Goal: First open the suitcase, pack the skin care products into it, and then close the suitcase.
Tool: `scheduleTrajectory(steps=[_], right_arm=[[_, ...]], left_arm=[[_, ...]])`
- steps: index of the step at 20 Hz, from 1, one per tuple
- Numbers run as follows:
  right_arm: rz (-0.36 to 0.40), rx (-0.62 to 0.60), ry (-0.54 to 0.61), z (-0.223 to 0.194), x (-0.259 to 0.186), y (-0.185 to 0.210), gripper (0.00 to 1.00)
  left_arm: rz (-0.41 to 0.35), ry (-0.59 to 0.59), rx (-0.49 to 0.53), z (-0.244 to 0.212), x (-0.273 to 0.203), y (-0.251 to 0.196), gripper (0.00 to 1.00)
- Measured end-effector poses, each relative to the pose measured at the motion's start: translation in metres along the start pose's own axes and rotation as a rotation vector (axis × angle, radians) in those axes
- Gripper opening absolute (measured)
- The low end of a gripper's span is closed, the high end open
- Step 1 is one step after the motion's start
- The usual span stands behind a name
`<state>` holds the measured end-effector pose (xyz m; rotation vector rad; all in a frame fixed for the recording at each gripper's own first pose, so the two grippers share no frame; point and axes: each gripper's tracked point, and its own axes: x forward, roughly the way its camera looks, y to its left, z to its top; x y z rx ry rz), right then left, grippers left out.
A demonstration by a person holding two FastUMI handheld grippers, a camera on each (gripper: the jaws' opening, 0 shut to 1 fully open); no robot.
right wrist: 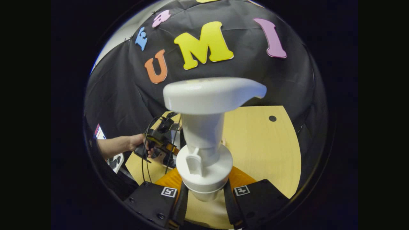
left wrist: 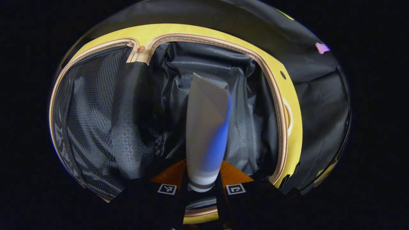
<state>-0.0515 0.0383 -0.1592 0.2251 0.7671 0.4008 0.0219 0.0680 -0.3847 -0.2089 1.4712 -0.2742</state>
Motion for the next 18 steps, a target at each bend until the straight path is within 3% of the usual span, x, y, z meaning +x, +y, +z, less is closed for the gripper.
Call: scheduleTrajectory(steps=[1,2,3,4,6,7,8,9,10,11,12,14,16,18], right_arm=[[0.003,-0.018,0.002,0.001,0.002,0.004,0.48],[0.008,-0.032,0.004,0.002,0.004,0.007,0.48],[0.014,-0.041,0.008,0.002,0.005,0.011,0.48],[0.020,-0.049,0.013,0.002,0.006,0.015,0.48],[0.018,-0.063,0.028,0.002,0.013,0.019,0.48],[0.008,-0.071,0.041,0.003,0.018,0.018,0.48],[-0.004,-0.081,0.066,0.000,0.025,0.017,0.47],[-0.005,-0.088,0.092,-0.001,0.033,0.019,0.47],[0.004,-0.089,0.125,-0.003,0.044,0.024,0.48],[0.022,-0.084,0.153,-0.004,0.056,0.031,0.46],[0.039,-0.075,0.185,-0.004,0.069,0.039,0.48],[0.085,-0.063,0.257,-0.006,0.100,0.060,0.48],[0.111,-0.035,0.346,-0.013,0.142,0.075,0.48],[0.092,0.034,0.475,-0.035,0.178,0.079,0.48]], left_arm=[[0.002,0.000,0.000,0.000,0.000,0.000,0.50],[0.004,-0.002,0.001,0.001,0.001,-0.001,0.43],[0.004,-0.003,-0.001,0.001,0.001,-0.001,0.44],[0.009,-0.003,0.001,0.000,0.001,-0.001,0.52],[0.010,-0.015,0.000,0.001,-0.002,-0.004,0.47],[0.008,-0.027,0.002,0.003,-0.005,-0.007,0.58],[0.025,-0.047,0.013,0.004,-0.012,-0.006,0.55],[0.035,-0.076,0.028,0.004,-0.019,-0.008,0.65],[0.052,-0.128,0.044,0.007,-0.032,-0.009,0.76],[0.062,-0.201,0.057,0.012,-0.048,-0.009,0.75],[0.087,-0.278,0.070,0.015,-0.067,-0.006,0.63],[0.160,-0.449,0.104,0.018,-0.114,0.007,0.92],[0.238,-0.587,0.113,0.016,-0.154,0.015,0.90],[0.301,-0.671,0.090,0.005,-0.185,0.032,0.91]])
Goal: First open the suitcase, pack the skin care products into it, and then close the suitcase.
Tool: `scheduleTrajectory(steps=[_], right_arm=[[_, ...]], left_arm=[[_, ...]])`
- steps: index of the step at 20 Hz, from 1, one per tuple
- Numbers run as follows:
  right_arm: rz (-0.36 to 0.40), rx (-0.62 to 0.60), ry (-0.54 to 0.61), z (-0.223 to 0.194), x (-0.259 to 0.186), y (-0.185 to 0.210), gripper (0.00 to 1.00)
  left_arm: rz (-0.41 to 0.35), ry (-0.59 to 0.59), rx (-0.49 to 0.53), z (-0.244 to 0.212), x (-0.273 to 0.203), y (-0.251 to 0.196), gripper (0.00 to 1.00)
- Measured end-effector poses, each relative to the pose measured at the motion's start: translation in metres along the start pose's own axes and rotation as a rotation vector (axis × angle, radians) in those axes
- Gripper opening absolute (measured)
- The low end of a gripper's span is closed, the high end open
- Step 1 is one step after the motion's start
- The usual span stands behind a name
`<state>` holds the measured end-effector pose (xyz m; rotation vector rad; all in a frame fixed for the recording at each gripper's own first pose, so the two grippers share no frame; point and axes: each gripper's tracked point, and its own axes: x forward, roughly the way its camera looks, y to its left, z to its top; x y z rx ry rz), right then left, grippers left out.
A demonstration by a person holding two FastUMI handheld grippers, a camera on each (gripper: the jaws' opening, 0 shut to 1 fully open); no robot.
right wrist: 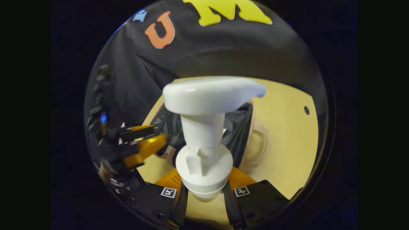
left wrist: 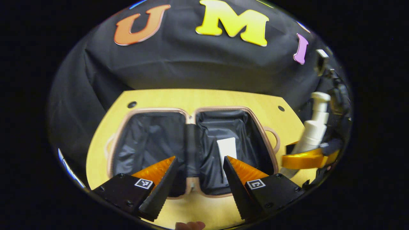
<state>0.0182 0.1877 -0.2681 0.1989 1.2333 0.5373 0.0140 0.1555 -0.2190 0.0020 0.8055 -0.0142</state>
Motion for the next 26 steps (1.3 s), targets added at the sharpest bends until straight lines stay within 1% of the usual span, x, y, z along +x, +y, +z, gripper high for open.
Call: scheduleTrajectory(steps=[2,3,5,6,7,10,11,14,17,21,24,25,26], right_arm=[[-0.041,0.089,0.115,-0.007,0.043,-0.011,0.47],[-0.068,0.131,0.164,-0.012,0.058,-0.020,0.47],[-0.127,0.210,0.226,-0.019,0.073,-0.038,0.48],[-0.144,0.240,0.241,-0.021,0.080,-0.040,0.48],[-0.157,0.262,0.252,-0.023,0.087,-0.039,0.48],[-0.221,0.257,0.293,-0.027,0.098,-0.043,0.47],[-0.251,0.261,0.303,-0.029,0.101,-0.046,0.47],[-0.314,0.333,0.313,-0.028,0.104,-0.054,0.48],[-0.333,0.349,0.312,-0.028,0.107,-0.055,0.49],[-0.348,0.351,0.298,-0.027,0.106,-0.055,0.51],[-0.341,0.352,0.286,-0.028,0.096,-0.051,0.52],[-0.329,0.346,0.271,-0.027,0.087,-0.045,0.54],[-0.328,0.330,0.251,-0.026,0.077,-0.041,0.62]], left_arm=[[0.053,-0.059,-0.007,-0.003,-0.022,0.023,0.92],[0.073,-0.076,-0.022,-0.008,-0.035,0.032,0.92],[0.076,-0.069,-0.084,-0.028,-0.051,0.043,0.92],[0.077,-0.058,-0.120,-0.038,-0.059,0.049,1.00],[0.076,-0.054,-0.152,-0.047,-0.064,0.052,0.93],[0.071,-0.030,-0.250,-0.066,-0.074,0.063,0.93],[0.068,-0.026,-0.281,-0.071,-0.074,0.066,0.95],[0.069,-0.020,-0.358,-0.084,-0.082,0.074,0.95],[0.059,-0.030,-0.407,-0.086,-0.084,0.083,0.95],[0.048,-0.020,-0.442,-0.094,-0.080,0.087,0.95],[-0.009,-0.058,-0.466,-0.088,-0.076,0.096,0.95],[-0.015,-0.067,-0.472,-0.088,-0.072,0.107,0.95],[-0.011,-0.074,-0.486,-0.087,-0.073,0.119,0.96]])
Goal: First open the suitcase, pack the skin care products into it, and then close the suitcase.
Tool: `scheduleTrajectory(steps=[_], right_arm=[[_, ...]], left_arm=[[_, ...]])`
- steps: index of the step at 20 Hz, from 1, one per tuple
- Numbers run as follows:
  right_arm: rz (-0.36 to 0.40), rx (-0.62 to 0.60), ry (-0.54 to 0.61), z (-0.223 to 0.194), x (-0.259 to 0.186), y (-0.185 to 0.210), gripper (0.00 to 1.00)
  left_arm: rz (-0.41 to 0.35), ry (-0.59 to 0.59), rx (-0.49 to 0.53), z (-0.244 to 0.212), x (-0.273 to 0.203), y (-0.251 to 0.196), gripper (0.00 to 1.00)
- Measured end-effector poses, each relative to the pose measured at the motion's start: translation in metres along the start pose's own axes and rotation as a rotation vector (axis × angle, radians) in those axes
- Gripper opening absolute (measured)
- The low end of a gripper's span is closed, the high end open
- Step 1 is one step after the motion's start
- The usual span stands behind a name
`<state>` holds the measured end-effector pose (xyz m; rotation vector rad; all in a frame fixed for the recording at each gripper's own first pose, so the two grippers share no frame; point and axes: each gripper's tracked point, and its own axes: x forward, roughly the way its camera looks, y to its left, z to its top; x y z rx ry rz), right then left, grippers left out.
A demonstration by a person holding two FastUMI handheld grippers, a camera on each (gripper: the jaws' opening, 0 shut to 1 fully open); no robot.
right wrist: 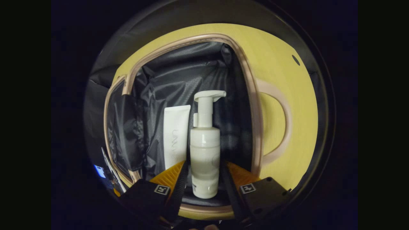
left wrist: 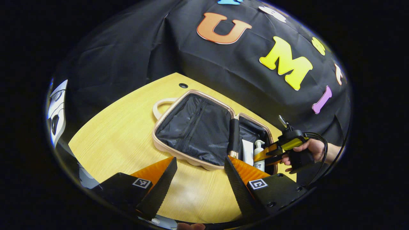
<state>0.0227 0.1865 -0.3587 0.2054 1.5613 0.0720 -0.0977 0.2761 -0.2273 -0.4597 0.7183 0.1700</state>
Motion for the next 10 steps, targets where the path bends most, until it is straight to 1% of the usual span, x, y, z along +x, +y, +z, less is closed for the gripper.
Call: scheduleTrajectory(steps=[1,2,3,4,6,8,10], right_arm=[[0.009,-0.025,-0.036,-0.001,-0.014,0.001,0.66],[0.023,-0.061,-0.081,-0.002,-0.028,0.003,0.72],[0.041,-0.097,-0.136,0.000,-0.045,0.004,0.74],[0.070,-0.129,-0.192,0.002,-0.064,0.006,0.75],[0.163,-0.190,-0.339,0.007,-0.109,0.017,0.76],[0.248,-0.256,-0.470,0.008,-0.157,0.026,0.75],[0.293,-0.343,-0.592,0.005,-0.196,0.032,0.75]], left_arm=[[-0.019,-0.018,-0.026,0.009,0.001,0.009,0.95],[-0.053,-0.042,-0.069,0.021,0.006,0.016,0.95],[-0.085,-0.065,-0.123,0.032,0.014,0.025,0.95],[-0.110,-0.081,-0.180,0.040,0.022,0.039,0.95],[-0.174,-0.088,-0.298,0.051,0.040,0.062,0.95],[-0.224,-0.096,-0.390,0.060,0.057,0.082,0.95],[-0.280,-0.095,-0.480,0.069,0.074,0.095,0.95]])
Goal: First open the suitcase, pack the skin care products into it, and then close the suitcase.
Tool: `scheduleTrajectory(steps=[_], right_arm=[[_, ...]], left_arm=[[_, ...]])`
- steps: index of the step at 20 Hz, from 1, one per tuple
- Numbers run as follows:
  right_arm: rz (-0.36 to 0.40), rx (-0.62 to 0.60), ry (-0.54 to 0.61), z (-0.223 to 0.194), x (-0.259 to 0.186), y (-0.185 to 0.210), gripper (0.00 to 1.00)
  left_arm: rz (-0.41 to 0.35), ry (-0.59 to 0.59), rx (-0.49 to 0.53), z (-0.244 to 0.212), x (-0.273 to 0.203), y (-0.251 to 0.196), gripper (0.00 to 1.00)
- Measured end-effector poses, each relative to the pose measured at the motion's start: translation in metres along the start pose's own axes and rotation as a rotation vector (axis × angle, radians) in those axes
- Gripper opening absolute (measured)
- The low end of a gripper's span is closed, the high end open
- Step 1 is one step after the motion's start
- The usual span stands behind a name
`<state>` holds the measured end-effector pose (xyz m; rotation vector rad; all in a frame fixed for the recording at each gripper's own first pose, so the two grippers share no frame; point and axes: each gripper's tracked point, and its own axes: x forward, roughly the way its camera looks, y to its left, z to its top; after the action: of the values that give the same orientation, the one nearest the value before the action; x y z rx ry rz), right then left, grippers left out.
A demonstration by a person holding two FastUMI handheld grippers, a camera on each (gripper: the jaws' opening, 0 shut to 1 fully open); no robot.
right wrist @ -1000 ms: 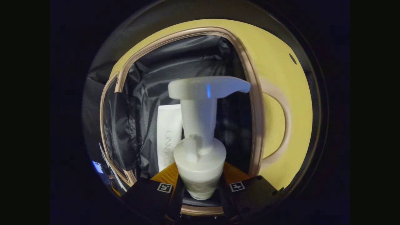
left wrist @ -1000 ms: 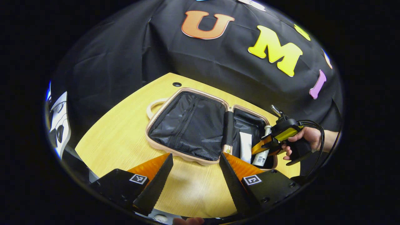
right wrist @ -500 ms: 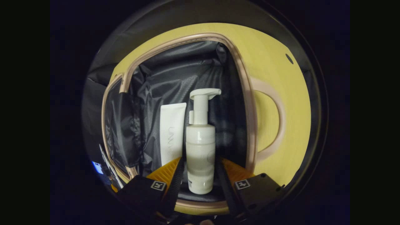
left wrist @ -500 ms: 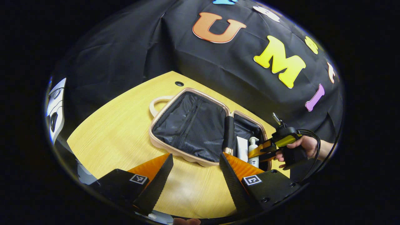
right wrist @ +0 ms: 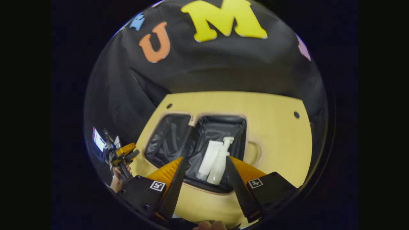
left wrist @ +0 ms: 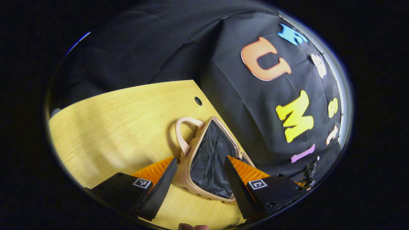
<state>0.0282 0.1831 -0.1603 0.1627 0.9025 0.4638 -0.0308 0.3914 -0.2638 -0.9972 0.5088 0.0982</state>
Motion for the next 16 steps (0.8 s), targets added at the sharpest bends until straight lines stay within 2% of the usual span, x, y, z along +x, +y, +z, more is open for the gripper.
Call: scheduleTrajectory(steps=[3,5,6,8,9,10,14,15,16], right_arm=[[0.043,-0.072,-0.108,0.012,-0.032,0.014,0.76],[0.059,-0.072,-0.128,0.014,-0.045,0.022,0.71],[0.062,-0.072,-0.134,0.015,-0.052,0.025,0.75],[0.043,-0.098,-0.141,0.015,-0.057,0.020,0.75],[0.026,-0.113,-0.147,0.016,-0.059,0.017,0.75],[0.009,-0.122,-0.151,0.016,-0.061,0.014,0.76],[-0.005,-0.123,-0.172,0.015,-0.076,0.014,0.75],[-0.011,-0.131,-0.182,0.014,-0.080,0.014,0.71],[-0.014,-0.139,-0.192,0.013,-0.084,0.014,0.76]], left_arm=[[-0.084,-0.014,-0.122,0.015,0.021,0.008,0.93],[-0.098,-0.028,-0.201,0.025,0.032,0.018,0.92],[-0.109,-0.042,-0.240,0.031,0.038,0.020,0.91],[-0.118,-0.053,-0.305,0.038,0.051,0.025,0.88],[-0.118,-0.036,-0.324,0.035,0.058,0.026,0.96],[-0.116,-0.021,-0.329,0.030,0.067,0.025,0.83],[-0.098,0.000,-0.366,0.029,0.092,0.024,0.72],[-0.079,-0.013,-0.380,0.032,0.096,0.028,0.64],[-0.068,-0.038,-0.403,0.036,0.096,0.032,0.59]])
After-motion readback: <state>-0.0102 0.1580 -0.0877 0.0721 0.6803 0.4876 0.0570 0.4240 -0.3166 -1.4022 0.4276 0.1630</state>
